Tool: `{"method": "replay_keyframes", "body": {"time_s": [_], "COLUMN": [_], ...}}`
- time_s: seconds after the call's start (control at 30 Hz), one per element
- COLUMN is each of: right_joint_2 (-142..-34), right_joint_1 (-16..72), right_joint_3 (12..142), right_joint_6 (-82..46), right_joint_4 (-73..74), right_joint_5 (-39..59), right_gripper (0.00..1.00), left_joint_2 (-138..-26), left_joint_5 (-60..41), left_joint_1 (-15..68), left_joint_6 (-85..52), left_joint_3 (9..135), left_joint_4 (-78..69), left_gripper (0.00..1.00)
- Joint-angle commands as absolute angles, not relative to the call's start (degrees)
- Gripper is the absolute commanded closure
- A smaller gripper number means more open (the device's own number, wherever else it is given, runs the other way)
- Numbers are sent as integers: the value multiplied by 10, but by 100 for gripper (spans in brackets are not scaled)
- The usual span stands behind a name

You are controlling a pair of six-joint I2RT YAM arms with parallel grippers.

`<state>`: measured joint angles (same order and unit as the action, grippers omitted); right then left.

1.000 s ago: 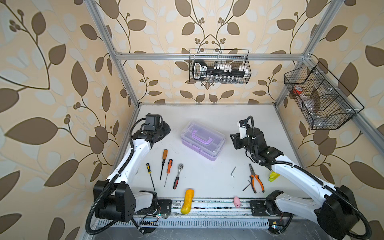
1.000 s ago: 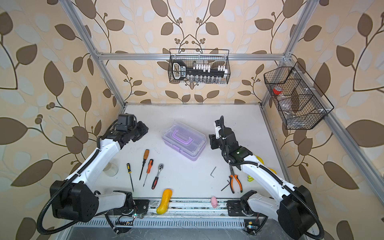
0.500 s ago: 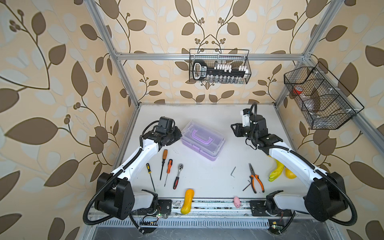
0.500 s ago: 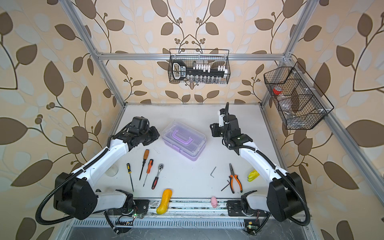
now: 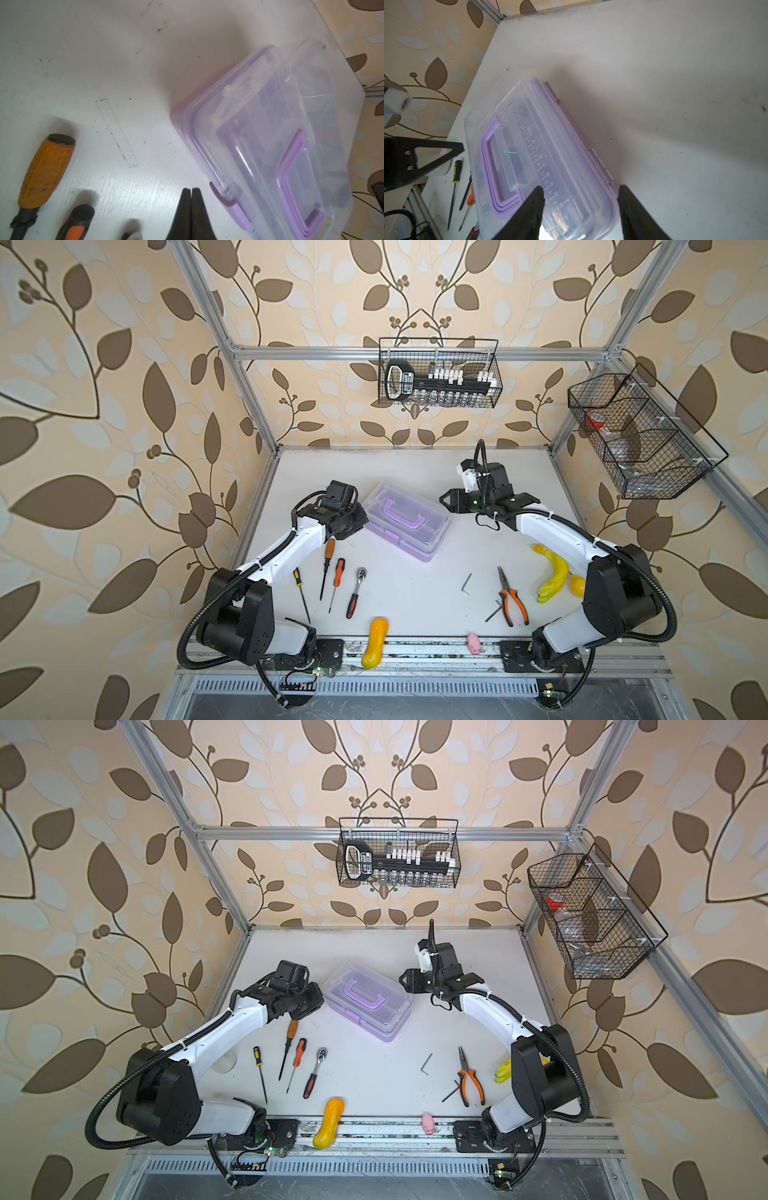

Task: Pack the tool kit
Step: 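Raise both arms and move both grippers toward the clear purple tool box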

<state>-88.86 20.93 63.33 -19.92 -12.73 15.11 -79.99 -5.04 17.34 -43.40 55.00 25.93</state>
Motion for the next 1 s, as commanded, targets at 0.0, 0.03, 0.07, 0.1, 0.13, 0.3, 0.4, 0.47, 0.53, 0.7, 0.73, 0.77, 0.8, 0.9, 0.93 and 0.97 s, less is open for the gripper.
{"method": "replay_keyframes", "body": {"time_s": [0.0,0.03,0.07,0.1,0.13,0.3,0.4,0.47,0.53,0.7,0.73,0.77,0.8,0.9,0.93,0.97], "right_joint_2": [-885,-882,-878,-872,-865,-830,-811,-797,-783,-752,-748,-744,-738,-730,-729,-730], "right_joint_1": [212,210,209,207,204,187,175,166,157,138,135,131,128,127,126,126], "right_joint_3": [625,618,611,602,592,553,541,532,524,518,518,519,520,524,526,528], "right_joint_6": [-201,-204,-207,-212,-217,-236,-237,-239,-242,-237,-234,-233,-231,-226,-225,-225], "right_joint_4": [-127,-125,-123,-120,-115,-101,-109,-111,-114,-131,-136,-141,-145,-152,-153,-154], "right_joint_5": [165,166,166,166,167,174,168,166,165,151,147,143,137,118,113,110], "right_gripper": [39,38,37,36,36,36,36,36,36,35,35,35,35,35,35,35], "left_joint_2": [-816,-820,-843,-855,-869,-944,-993,-1021,-1049,-1083,-1080,-1075,-1067,-1028,-1012,-996], "left_joint_5": [-29,-28,-28,-31,-35,-58,-69,-76,-83,-109,-111,-112,-112,-105,-104,-104], "left_joint_1": [181,181,181,181,183,198,215,227,240,262,263,264,264,264,263,262], "left_joint_6": [-432,-432,-432,-433,-435,-444,-444,-445,-446,-428,-421,-416,-411,-387,-377,-370], "left_joint_3": [582,590,598,607,617,678,730,761,795,843,843,840,832,797,781,766], "left_joint_4": [239,233,228,221,213,188,188,185,183,170,165,162,159,149,142,137], "left_gripper": [96,96,96,96,97,97,97,98,98,96,96,96,95,94,93,93]}}
